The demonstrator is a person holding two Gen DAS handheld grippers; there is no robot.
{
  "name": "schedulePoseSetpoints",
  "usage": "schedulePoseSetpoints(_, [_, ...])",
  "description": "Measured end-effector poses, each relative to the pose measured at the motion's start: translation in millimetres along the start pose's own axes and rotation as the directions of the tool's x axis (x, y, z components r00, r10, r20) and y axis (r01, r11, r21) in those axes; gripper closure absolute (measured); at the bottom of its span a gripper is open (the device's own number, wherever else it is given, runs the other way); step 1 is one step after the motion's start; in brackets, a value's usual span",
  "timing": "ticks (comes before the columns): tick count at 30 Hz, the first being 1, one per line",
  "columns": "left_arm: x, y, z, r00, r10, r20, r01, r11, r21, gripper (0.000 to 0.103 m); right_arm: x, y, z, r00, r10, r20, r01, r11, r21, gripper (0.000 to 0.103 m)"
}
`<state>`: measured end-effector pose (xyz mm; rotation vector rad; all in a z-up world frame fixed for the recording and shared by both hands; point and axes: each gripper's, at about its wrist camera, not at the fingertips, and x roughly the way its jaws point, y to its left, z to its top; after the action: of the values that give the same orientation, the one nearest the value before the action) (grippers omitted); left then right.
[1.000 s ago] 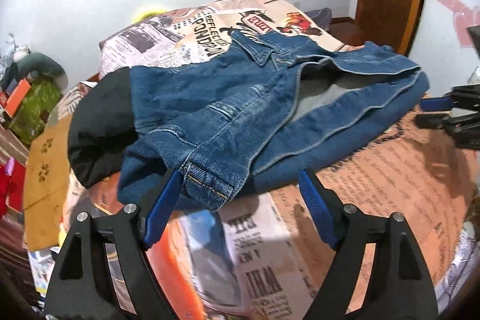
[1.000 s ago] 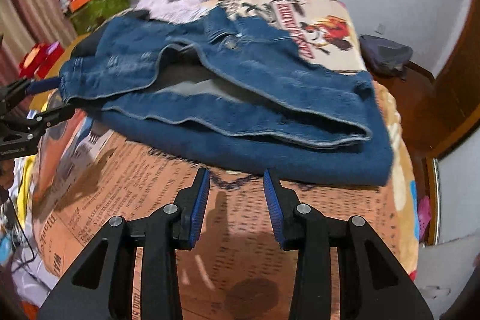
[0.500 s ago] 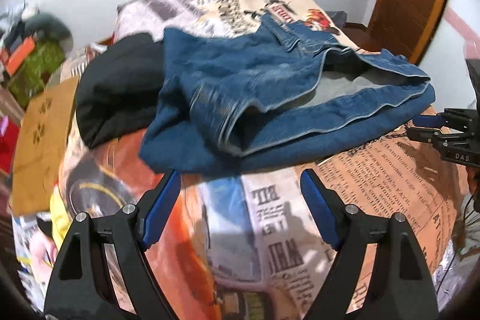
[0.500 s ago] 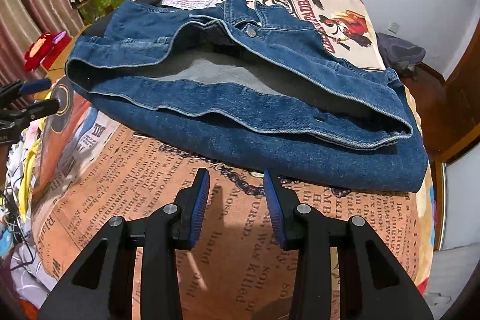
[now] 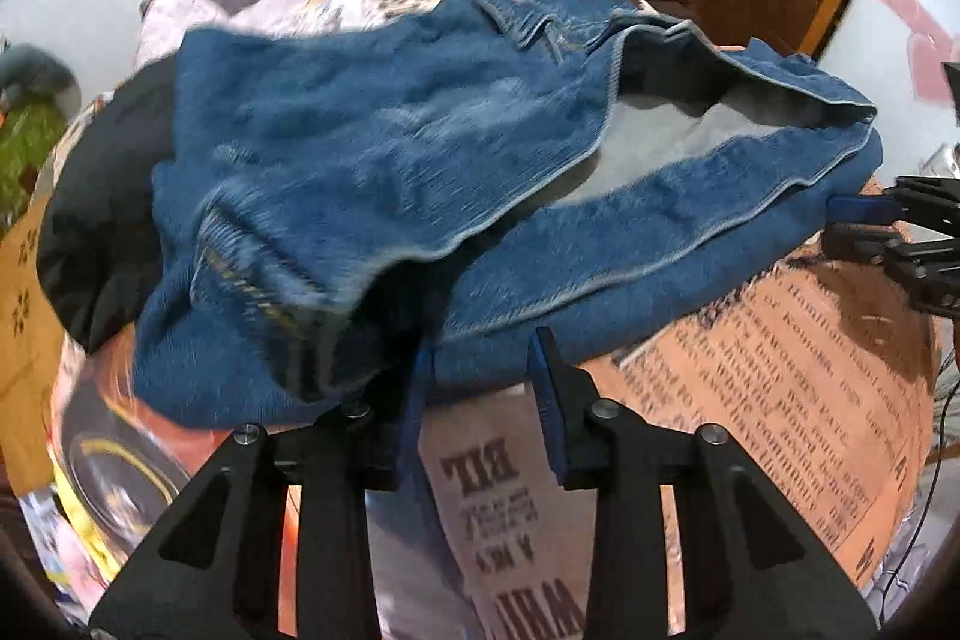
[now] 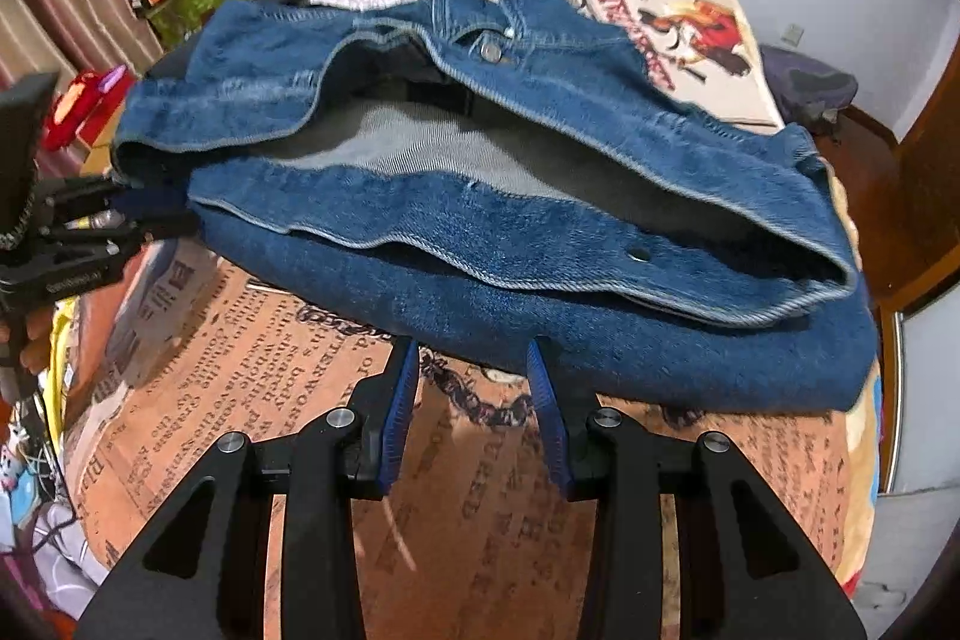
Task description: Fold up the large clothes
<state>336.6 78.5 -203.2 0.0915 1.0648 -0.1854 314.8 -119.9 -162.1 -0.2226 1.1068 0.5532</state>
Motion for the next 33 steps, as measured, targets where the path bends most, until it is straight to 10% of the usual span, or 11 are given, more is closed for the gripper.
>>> schedulePoseSetpoints(10, [5.6,31.3,74.9,0.997,0.070,0.011,-0.071,0.997,0.033,0.070,15.9,-16.3,45.3,0.998,0.059,-0.034,-0.059,0.998,0.016,0.069])
schedulePoseSetpoints(15, [-2.6,67.4,119.7,0.978,0.191,0.083,-0.184,0.979,-0.087,0.070,21.2,-41.0,91.6,0.988,-0.146,0.051,0.140,0.984,0.109,0.069])
schedulePoseSetpoints(20, [-39.1,86.7,135.2,0.938,0.289,0.192,-0.252,0.947,-0.197,0.070,-17.9,-65.6,109.3,0.957,-0.211,0.201,0.145,0.943,0.298,0.069])
schedulePoseSetpoints(33, [18.2,32.7,82.3,0.993,0.113,0.024,-0.113,0.994,0.011,0.057,14.6,-28.0,92.3,0.997,-0.072,0.017,0.071,0.995,0.068,0.059])
